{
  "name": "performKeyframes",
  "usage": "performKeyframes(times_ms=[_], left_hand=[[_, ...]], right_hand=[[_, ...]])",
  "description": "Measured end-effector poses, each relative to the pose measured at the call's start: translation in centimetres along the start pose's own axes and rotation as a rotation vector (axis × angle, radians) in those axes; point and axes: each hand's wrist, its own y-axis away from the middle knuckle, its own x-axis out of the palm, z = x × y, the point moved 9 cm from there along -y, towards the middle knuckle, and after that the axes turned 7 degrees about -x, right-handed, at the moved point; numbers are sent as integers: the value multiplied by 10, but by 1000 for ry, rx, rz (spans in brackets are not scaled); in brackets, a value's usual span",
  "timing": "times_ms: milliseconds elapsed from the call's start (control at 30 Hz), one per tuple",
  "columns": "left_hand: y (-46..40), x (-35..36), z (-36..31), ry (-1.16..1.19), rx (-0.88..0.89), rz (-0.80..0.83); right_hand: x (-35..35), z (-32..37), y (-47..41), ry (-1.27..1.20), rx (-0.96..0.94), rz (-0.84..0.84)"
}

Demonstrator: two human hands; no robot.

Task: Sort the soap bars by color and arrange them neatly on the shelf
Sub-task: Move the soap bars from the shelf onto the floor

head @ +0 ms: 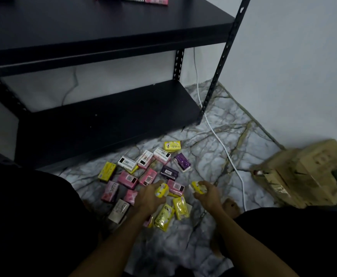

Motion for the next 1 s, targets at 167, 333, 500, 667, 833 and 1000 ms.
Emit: performKeyframes(times_ms=[167,333,500,667,833,1000], left_hand=[[-4,18,-4,13,27,30],[-6,36,-7,68,39,28],[-15,37,-3,122,-2,-22],[-24,41,3,129,-21,-26],[-27,46,1,110,-8,-14],[-24,51,-14,77,47,-24]], right_hand=[[11,-5,-14,60,-39,2],[23,2,-35,101,-117,30],[42,16,-58,147,-251,52],[57,7,-66,196,-240,115],[54,-2,-60,277,-231,181],[13,-6,-41,-5,-21,-13]])
